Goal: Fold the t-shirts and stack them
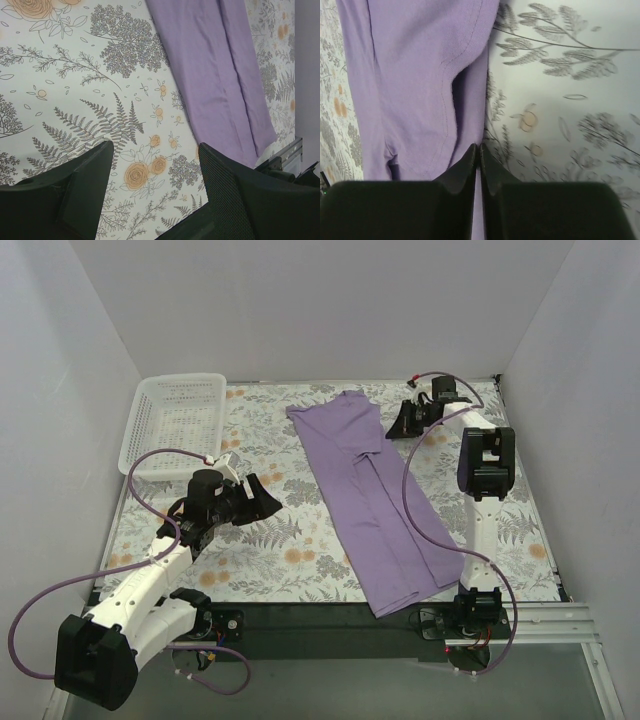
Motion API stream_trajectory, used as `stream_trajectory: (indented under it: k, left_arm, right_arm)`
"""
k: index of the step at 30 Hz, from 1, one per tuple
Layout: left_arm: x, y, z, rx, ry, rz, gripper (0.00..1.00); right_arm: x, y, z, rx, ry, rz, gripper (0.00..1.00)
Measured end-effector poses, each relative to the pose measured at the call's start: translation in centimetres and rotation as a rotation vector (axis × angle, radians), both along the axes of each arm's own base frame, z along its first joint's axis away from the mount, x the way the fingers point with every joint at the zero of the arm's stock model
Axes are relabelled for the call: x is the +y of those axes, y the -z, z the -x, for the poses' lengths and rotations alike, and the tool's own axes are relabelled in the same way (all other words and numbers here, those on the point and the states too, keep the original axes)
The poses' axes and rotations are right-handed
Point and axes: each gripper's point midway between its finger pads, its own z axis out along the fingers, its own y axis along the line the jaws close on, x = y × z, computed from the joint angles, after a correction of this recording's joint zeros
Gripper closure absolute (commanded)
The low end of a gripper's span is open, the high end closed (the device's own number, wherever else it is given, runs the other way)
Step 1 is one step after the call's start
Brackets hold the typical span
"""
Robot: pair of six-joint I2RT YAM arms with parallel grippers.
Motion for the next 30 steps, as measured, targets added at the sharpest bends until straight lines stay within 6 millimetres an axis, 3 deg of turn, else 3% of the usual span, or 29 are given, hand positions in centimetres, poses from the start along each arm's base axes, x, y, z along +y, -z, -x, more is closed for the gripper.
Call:
stream_trajectory:
  k: [4,7,13,18,30]
  left_arm:
    - [-0.1,0.0,0.0,-0.001,0.003,0.003,0.32]
    - [-0.1,0.0,0.0,0.001,0.008,0.005,0.32]
    - [-0.3,0.6,0.1,0.02,0.021,0.0,0.32]
    - [-0.5,1.3,0.0,0.043,0.034,-0.004,0.32]
    - [-1.0,1.0,-0.5,0.027,0.049,0.015,0.32]
  right_arm:
    - [-1.8,-0.4,-0.1,-0.009,0.011,-0.019,0.56]
    - [-2.9,-1.6,-1.0,-0.044,0.01,-0.041,0.41]
    - [-3.5,-3.7,-5.8,-0.149,0.045,-0.084,0.42]
    - [-2.1,-1.8,-6.5,-0.076,0.085,-0.205,0.44]
    - [1.3,-1.9,-7.9,-0.003,0.132,-0.394,0.48]
